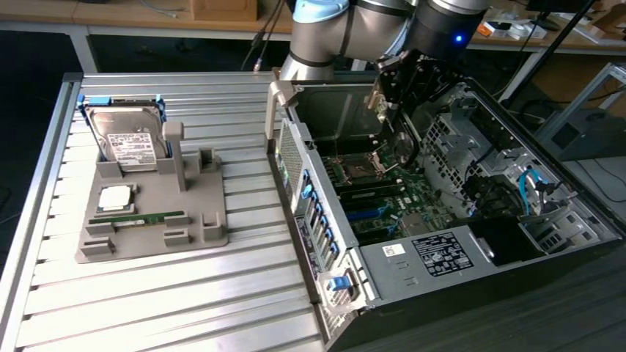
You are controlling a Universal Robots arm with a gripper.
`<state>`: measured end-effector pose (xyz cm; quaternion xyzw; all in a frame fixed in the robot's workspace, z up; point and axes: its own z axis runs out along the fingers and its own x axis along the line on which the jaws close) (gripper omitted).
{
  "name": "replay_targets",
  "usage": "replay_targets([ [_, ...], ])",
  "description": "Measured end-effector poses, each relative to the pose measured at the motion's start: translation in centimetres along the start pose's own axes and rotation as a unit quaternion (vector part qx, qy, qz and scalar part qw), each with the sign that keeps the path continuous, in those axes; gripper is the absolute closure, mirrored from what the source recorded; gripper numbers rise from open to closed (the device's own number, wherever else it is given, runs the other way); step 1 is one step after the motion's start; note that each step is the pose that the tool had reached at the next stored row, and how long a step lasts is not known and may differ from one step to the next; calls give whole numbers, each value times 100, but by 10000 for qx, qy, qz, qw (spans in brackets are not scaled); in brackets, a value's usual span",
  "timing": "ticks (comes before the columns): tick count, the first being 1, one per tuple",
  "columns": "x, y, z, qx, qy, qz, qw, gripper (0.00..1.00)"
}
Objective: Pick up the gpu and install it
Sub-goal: 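Pick up the gpu and move the gpu toward the slot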
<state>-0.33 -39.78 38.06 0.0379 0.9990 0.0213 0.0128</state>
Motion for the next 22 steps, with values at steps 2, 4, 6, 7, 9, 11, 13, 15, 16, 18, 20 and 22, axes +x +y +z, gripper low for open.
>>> replay_targets([
  [2, -20, 1, 7, 0, 0, 0, 10000, 73],
  [4, -40, 1, 14, 1, 0, -1, 10000, 73],
  [6, -57, 2, 21, 1, 0, -1, 10000, 73],
  [7, -67, 2, 25, 1, 0, -1, 10000, 73],
  [9, -90, 3, 34, 1, 0, -1, 10000, 73],
  [11, -109, 4, 41, 2, 0, 0, 10000, 73],
  [13, -129, 5, 49, 3, 0, -1, 10000, 73],
  [15, -148, 6, 55, 4, 0, -1, 10000, 73],
  [16, -165, 7, 62, 4, 0, 0, 10000, 73],
  [18, -198, 9, 71, 6, 0, -1, 10000, 73],
  [20, -214, 10, 76, 6, 0, -1, 10000, 73],
  [22, -222, 11, 77, 7, 0, 0, 10000, 73],
])
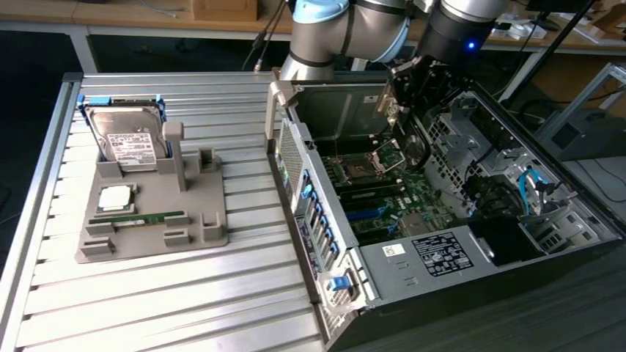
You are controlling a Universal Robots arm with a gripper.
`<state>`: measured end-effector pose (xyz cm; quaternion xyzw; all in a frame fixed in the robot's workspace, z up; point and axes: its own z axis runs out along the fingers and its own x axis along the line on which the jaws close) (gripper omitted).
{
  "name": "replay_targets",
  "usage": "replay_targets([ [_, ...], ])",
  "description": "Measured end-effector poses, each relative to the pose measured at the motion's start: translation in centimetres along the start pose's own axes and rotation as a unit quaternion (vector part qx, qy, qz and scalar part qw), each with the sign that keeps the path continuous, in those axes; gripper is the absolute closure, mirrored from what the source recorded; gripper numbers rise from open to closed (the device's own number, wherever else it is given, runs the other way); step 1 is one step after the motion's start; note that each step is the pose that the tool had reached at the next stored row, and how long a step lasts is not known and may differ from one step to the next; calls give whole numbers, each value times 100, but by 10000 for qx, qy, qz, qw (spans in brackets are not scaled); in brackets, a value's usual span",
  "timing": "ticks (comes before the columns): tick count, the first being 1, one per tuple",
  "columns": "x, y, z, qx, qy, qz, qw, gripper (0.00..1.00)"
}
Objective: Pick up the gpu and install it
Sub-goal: 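Pick up the gpu and move the gpu toward the slot, then insert the gpu into the slot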
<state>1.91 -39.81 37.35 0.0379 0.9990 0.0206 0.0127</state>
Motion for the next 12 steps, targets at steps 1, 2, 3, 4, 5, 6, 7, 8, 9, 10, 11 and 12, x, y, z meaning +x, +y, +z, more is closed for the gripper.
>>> replay_targets([
  [1, -1, 0, 1, -1, 0, 0, 10000, 73],
  [2, -1, 0, 1, -1, 0, 0, 10000, 73],
  [3, -1, 0, 1, -1, 0, 0, 10000, 73],
  [4, -1, 0, 1, -1, 0, 0, 10000, 73],
  [5, -1, 0, 1, -1, 0, 0, 10000, 73],
  [6, -1, 0, 1, -1, 0, 0, 10000, 73],
  [7, -1, 0, 1, -1, 0, 0, 10000, 73],
  [8, -1, 0, 1, -1, 0, 0, 10000, 73],
  [9, -1, 0, 1, -1, 0, 0, 10000, 73],
  [10, -1, 0, 1, -1, 0, 0, 10000, 73],
  [11, -1, 0, 1, -1, 0, 0, 10000, 73],
  [12, -1, 0, 1, -1, 0, -1, 10000, 73],
])
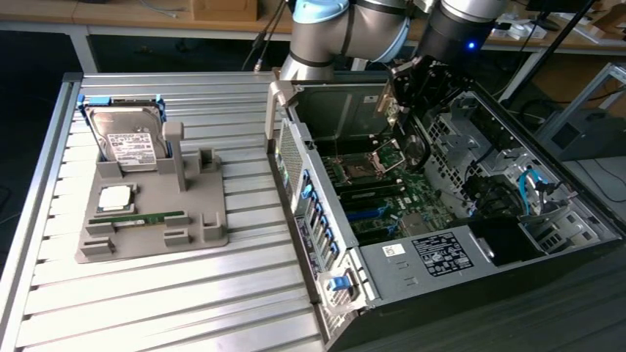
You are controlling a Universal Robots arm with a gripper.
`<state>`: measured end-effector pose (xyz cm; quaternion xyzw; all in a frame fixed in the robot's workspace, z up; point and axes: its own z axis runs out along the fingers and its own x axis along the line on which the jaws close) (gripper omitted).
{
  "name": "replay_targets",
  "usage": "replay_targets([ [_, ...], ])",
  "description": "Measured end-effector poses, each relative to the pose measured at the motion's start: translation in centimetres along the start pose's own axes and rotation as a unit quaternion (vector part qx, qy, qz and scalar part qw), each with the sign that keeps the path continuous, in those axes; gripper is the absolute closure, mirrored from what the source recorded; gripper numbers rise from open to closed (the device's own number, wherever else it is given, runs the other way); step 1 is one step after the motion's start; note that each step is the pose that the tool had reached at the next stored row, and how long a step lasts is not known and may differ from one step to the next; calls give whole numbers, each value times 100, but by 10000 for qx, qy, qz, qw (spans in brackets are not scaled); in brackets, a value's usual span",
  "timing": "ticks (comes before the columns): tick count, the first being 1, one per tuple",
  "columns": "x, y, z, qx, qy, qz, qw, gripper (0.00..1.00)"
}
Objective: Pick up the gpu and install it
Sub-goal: 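Insert the gpu into the slot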
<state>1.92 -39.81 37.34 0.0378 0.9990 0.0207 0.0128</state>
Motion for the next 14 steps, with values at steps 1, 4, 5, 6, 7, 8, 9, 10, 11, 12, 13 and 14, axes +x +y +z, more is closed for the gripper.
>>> replay_targets([
  [1, 0, 0, 0, 0, 0, -8, 10000, 73],
  [4, 0, 0, 0, -3, 5, -116, 9999, 73],
  [5, 0, 0, 0, -4, 7, -159, 9999, 73],
  [6, 0, 0, 0, -5, 9, -211, 9998, 73],
  [7, 0, 0, 0, -6, 11, -248, 9997, 73],
  [8, 0, 0, 0, -7, 13, -296, 9996, 73],
  [9, 0, 0, 0, -8, 14, -338, 9994, 73],
  [10, 0, 0, 0, -9, 16, -377, 9993, 73],
  [11, 0, 0, 0, -10, 18, -418, 9991, 73],
  [12, 0, 0, 0, -11, 20, -470, 9989, 73],
  [13, 0, 0, 0, -12, 22, -519, 9987, 73],
  [14, 0, 0, 0, -14, 25, -579, 9983, 73],
])
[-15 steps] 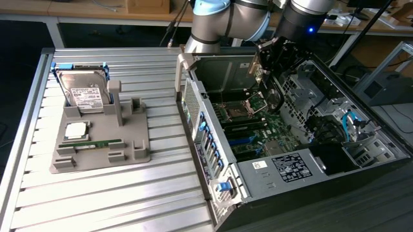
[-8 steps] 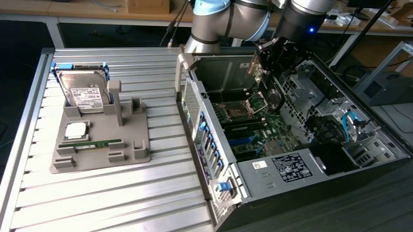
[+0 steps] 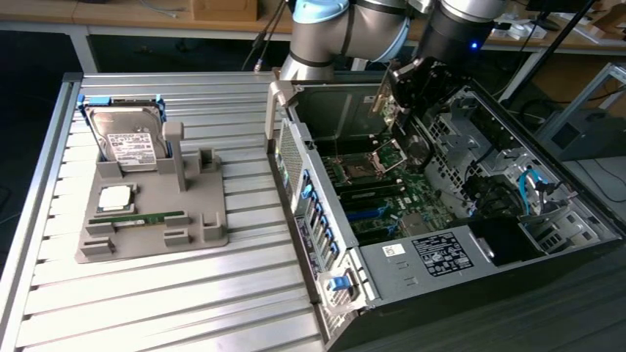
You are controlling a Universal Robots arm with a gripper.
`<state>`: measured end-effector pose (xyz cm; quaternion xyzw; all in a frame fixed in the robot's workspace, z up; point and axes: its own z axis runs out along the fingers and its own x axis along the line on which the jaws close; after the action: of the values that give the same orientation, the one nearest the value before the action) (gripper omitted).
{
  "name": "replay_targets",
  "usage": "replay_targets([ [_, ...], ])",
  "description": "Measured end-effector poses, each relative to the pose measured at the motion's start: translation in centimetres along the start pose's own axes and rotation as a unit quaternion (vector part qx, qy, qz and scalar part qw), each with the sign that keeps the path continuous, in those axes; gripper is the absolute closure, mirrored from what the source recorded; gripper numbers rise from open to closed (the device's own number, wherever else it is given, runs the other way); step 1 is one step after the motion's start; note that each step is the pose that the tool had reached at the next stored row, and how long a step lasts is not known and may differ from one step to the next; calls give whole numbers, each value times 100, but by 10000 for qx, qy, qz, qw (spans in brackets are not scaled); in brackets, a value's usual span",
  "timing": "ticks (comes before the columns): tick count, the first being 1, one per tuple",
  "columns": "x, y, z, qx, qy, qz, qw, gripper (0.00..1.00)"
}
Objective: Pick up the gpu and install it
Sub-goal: 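Insert the gpu into the slot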
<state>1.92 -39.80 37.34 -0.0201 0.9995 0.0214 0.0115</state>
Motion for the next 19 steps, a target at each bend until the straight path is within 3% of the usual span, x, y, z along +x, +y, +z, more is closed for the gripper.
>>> replay_targets([
  [8, 0, 0, 0, -10, 18, -428, 9991, 73],
  [19, 0, 0, 2, -21, 37, -870, 9962, 73],
])
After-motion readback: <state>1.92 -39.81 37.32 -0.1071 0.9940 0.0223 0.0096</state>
